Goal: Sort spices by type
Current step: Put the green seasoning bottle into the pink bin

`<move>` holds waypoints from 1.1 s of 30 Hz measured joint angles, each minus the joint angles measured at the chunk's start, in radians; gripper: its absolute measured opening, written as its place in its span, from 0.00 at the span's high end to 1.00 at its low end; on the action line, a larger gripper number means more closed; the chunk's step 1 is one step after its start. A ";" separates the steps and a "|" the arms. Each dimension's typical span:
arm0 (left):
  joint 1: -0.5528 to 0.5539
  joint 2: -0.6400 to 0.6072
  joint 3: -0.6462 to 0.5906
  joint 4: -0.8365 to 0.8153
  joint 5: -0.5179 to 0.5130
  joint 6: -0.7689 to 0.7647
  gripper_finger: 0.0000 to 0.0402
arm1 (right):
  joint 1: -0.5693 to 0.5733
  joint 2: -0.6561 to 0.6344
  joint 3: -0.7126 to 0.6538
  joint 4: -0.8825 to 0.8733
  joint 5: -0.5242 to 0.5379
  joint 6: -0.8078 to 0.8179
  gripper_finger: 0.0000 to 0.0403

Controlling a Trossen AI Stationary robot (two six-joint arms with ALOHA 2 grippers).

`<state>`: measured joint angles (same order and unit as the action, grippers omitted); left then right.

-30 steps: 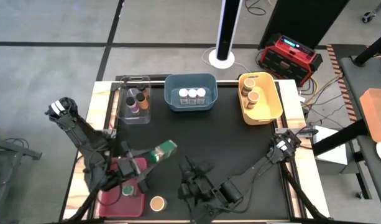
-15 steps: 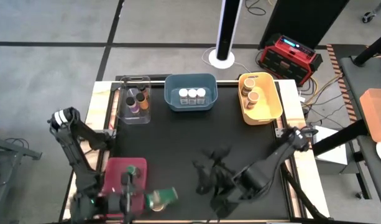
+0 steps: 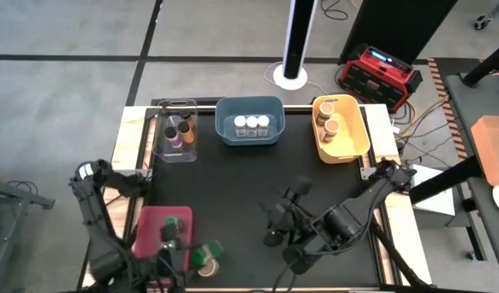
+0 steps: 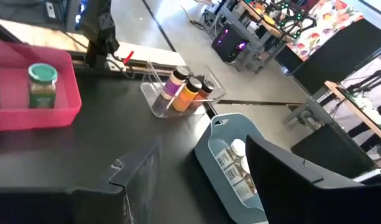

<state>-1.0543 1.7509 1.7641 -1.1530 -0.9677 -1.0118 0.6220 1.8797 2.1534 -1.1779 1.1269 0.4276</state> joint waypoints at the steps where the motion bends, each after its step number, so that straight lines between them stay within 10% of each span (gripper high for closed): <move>1: -0.010 0.018 0.048 -0.100 0.017 -0.089 0.51 | 0.000 0.000 -0.008 0.001 -0.001 0.001 0.45; 6: -0.060 0.095 0.218 -0.428 0.139 -0.459 0.51 | 0.000 0.002 -0.045 -0.001 -0.001 0.034 0.45; 12: -0.081 0.103 0.242 -0.423 0.277 -0.587 0.51 | -0.001 0.003 -0.081 0.007 0.001 0.052 0.45; 22: -0.131 0.037 0.215 -0.421 0.562 -0.219 0.51 | -0.007 0.003 -0.105 0.008 0.029 0.052 0.46; 33: -0.248 -0.163 0.003 -0.416 0.491 -0.143 0.51 | -0.020 0.003 -0.108 0.008 0.055 0.047 0.46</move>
<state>-1.3018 1.5879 1.7669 -1.5685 -0.4764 -1.1548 0.6015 1.8832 2.0453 -1.1694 1.1817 0.4746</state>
